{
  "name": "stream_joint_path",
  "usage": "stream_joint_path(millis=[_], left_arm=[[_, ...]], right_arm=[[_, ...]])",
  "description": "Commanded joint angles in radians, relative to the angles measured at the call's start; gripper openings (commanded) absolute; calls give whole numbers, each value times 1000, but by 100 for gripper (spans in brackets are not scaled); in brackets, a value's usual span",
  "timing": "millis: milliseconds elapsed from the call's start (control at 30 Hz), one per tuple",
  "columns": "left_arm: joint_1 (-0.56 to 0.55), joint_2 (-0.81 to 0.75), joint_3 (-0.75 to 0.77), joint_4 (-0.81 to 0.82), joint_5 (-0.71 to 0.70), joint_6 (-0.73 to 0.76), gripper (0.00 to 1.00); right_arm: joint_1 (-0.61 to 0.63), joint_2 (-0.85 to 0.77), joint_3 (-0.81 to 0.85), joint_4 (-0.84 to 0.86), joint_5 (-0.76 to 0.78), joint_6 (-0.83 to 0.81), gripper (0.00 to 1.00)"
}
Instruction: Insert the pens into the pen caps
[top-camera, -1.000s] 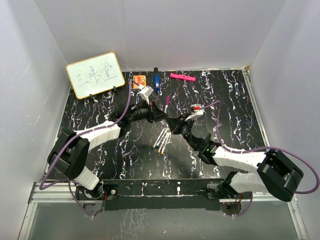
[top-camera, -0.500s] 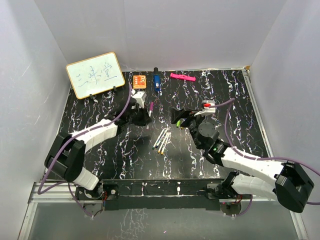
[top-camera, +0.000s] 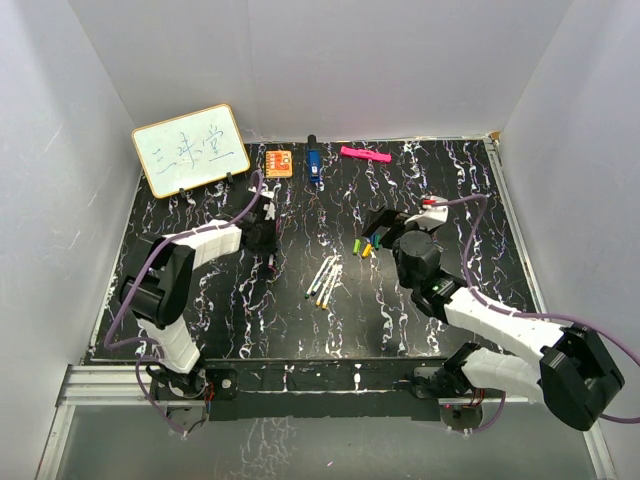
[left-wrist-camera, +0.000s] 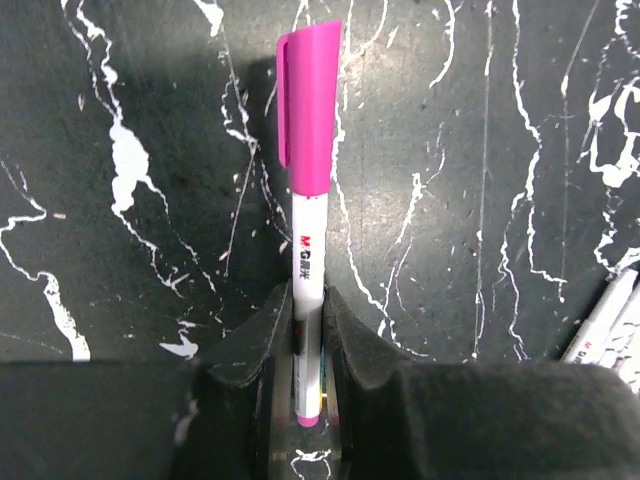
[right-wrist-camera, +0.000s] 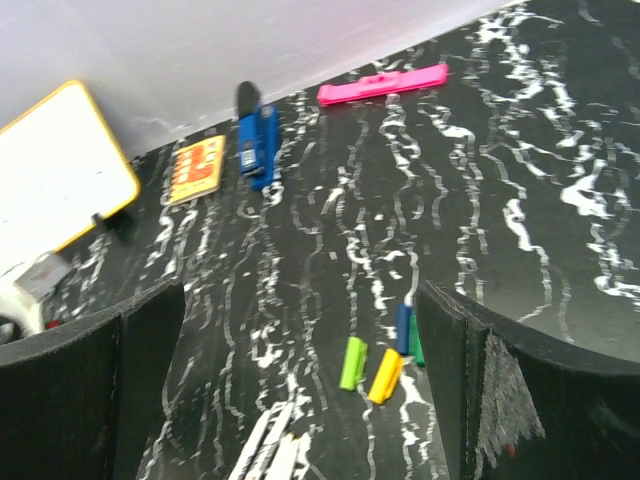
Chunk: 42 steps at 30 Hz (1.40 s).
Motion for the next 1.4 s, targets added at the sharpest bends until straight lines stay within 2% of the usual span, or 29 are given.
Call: stream_joint_path(millis=[0, 167, 333, 500, 600, 800, 1033, 1167, 1267, 1367], left_arm=[[17, 30, 53, -68, -18, 13, 13], [23, 68, 82, -85, -21, 19, 17], [26, 108, 104, -93, -6, 18, 22], [26, 130, 124, -113, 1, 18, 40], [26, 126, 118, -115, -4, 17, 45], [26, 112, 124, -133, -20, 20, 47], [27, 9, 163, -173, -81, 42, 51], [26, -58, 172, -196, -105, 57, 51], [25, -107, 153, -188, -72, 65, 51], [15, -144, 115, -151, 18, 63, 51]], right_arm=[[-60, -1, 43, -17, 9, 27, 98], [-61, -10, 9, 51, 72, -46, 98], [-82, 0, 10, 22, 41, 16, 98], [-89, 33, 37, -40, 25, 28, 98], [-89, 35, 32, -43, 20, 33, 98], [-88, 26, 19, -30, 18, 25, 98], [-88, 36, 33, -16, -3, -41, 98], [-88, 27, 6, 62, 61, -58, 98], [-95, 22, 1, 70, 64, -57, 98], [-102, 29, -3, 62, 84, -40, 98]])
